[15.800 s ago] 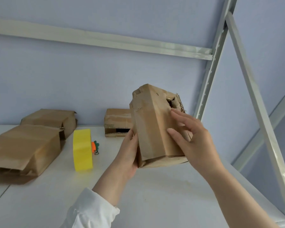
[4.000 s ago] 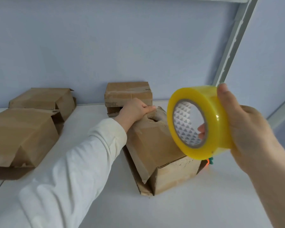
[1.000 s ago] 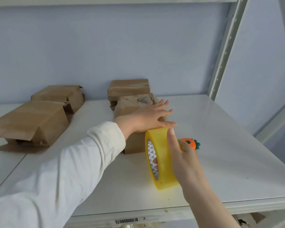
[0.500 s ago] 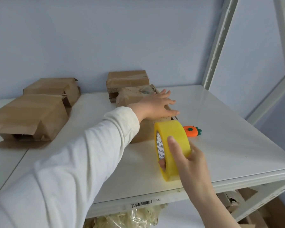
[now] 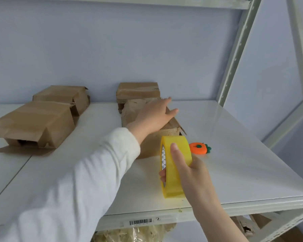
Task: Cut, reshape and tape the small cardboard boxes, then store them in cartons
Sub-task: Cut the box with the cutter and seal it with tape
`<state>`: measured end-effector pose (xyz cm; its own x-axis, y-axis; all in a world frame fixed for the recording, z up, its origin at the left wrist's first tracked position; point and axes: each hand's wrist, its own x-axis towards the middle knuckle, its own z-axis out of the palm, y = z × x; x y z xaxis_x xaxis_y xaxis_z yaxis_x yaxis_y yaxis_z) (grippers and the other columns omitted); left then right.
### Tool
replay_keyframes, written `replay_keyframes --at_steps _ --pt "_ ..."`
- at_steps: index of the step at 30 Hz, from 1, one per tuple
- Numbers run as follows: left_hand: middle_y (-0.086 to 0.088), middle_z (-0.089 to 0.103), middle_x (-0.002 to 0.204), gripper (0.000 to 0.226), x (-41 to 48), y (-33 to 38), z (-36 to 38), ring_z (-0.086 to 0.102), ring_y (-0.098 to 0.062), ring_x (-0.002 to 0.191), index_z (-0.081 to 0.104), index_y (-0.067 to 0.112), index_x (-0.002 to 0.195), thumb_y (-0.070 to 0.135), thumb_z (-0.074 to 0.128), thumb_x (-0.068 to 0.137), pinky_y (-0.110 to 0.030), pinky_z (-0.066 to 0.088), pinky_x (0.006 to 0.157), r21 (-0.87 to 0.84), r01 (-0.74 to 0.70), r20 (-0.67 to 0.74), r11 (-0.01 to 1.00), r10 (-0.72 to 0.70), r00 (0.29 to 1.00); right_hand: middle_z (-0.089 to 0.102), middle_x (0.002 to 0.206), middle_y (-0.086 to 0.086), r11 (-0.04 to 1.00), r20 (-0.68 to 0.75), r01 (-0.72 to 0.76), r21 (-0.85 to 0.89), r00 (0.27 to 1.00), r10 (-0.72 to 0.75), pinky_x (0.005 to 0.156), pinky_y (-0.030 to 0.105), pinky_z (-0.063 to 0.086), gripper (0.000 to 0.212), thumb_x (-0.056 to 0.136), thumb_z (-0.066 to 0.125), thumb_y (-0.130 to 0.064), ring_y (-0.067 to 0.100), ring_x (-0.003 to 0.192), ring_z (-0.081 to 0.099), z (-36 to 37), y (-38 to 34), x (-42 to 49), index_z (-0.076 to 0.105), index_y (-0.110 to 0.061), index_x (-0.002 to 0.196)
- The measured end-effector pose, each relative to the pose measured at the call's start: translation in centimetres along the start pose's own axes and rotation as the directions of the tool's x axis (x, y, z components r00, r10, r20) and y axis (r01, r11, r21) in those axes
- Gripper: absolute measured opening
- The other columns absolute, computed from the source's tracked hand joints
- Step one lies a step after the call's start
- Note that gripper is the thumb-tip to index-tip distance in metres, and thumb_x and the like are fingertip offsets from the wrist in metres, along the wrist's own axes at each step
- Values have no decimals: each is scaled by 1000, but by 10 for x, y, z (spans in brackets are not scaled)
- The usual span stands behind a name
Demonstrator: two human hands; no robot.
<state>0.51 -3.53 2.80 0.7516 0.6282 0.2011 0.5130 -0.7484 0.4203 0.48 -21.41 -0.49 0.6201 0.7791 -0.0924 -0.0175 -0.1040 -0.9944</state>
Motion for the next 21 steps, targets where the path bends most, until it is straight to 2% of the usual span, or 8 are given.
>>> replay_keyframes --at_steps 2,4,8,10,12,14,18,21 --pt "9 55 127 42 -38 9 2 50 -6 118 52 24 126 47 47 92 -31 39 102 -329 59 -114 942 -102 988 71 67 5 1000 71 -2 20 997 1 58 26 53 35 88 46 -51 10 56 67 -6 0 2 58 -18 90" --pt "13 58 111 27 -73 16 8 52 2 102 61 26 108 44 53 89 -19 41 92 -484 92 -141 870 -181 973 72 67 3 1000 149 -4 23 989 1 60 25 52 34 90 43 -50 10 61 68 -10 1 5 58 -19 95" --pt "10 56 120 26 -88 8 9 46 -8 114 62 28 112 38 52 90 -21 33 96 -211 107 -445 972 -193 875 71 66 4 998 245 -25 59 970 10 68 35 54 30 91 48 -44 16 65 68 -24 2 11 58 -17 98" --pt "10 48 136 33 -79 -2 9 35 -9 130 57 28 125 36 48 94 -21 21 103 -10 53 -365 999 -53 929 71 69 5 995 300 -47 83 954 20 66 35 54 23 90 53 -37 17 64 68 -29 3 14 56 -17 100" --pt "12 39 144 35 -70 -12 11 25 -4 138 52 32 131 34 42 97 -16 13 103 50 -30 -181 998 39 983 70 76 5 993 367 -65 94 930 26 58 28 52 20 90 56 -29 14 62 68 -32 2 16 55 -16 105" --pt "14 37 146 38 -62 -19 10 24 -2 139 47 36 133 34 44 96 -10 10 99 123 -89 -121 988 104 987 70 83 6 996 401 -43 83 916 6 57 24 53 18 91 56 -27 12 64 68 -35 0 20 54 -17 106" --pt "18 32 148 40 -39 -21 13 24 -4 140 40 44 136 31 43 98 -22 18 108 209 -23 -108 978 47 993 70 93 8 996 313 91 20 945 -93 80 44 56 26 86 59 -42 22 82 69 -35 1 40 58 -21 101" --pt "17 33 148 38 -21 -18 18 27 -9 139 42 44 135 33 42 98 -27 24 105 200 34 -130 979 -8 992 69 93 8 992 225 126 21 966 -127 84 48 53 28 86 56 -49 24 88 67 -30 2 49 58 -23 97"
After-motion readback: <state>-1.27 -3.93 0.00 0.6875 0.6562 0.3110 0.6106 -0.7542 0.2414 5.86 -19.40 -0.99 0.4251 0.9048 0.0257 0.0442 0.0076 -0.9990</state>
